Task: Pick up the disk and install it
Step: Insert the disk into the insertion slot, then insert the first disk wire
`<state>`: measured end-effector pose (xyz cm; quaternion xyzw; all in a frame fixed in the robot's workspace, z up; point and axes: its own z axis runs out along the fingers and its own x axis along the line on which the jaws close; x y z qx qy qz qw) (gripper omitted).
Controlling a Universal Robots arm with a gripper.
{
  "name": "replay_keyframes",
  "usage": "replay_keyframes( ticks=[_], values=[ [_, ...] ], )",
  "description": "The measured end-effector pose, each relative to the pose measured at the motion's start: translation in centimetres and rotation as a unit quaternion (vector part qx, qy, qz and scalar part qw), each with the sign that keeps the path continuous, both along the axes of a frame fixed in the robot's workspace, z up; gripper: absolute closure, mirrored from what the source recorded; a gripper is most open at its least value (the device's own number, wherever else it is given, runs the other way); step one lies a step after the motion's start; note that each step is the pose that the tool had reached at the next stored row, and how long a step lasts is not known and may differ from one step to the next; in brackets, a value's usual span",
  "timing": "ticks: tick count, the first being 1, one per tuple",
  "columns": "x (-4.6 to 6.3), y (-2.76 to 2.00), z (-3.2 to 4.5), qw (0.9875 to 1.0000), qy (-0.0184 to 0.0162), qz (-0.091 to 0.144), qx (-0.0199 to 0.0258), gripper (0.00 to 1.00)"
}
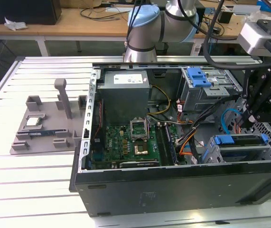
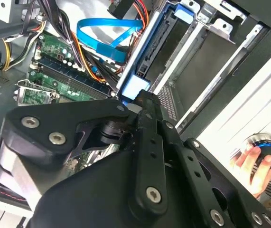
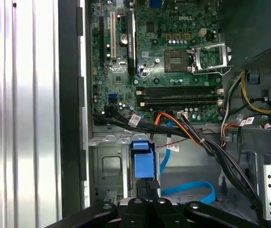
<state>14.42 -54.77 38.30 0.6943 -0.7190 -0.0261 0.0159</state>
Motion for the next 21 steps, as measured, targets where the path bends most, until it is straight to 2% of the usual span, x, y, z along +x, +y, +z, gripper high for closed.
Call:
replay_keyframes(
  ticks=[5,7,11,14,16,21],
  values=[
    [0.0,0.0,-0.22,1.0,0.0,0.0,-0.0001,0.89],
    [0.4,0.23,-0.25,1.0,0.0,0.0,0.0,0.89],
    [2.9,1.95,-0.78,1.0,0.0011,0.0,-0.0024,0.89],
    [4.4,2.59,-1.02,1.0,0.0015,0.0,-0.0035,0.89],
    [4.8,2.68,-1.08,1.0,0.0015,0.0,-0.0039,0.89],
    [4.9,2.68,-1.09,1.0,0.0015,0.0,-0.0039,0.89]
  ],
)
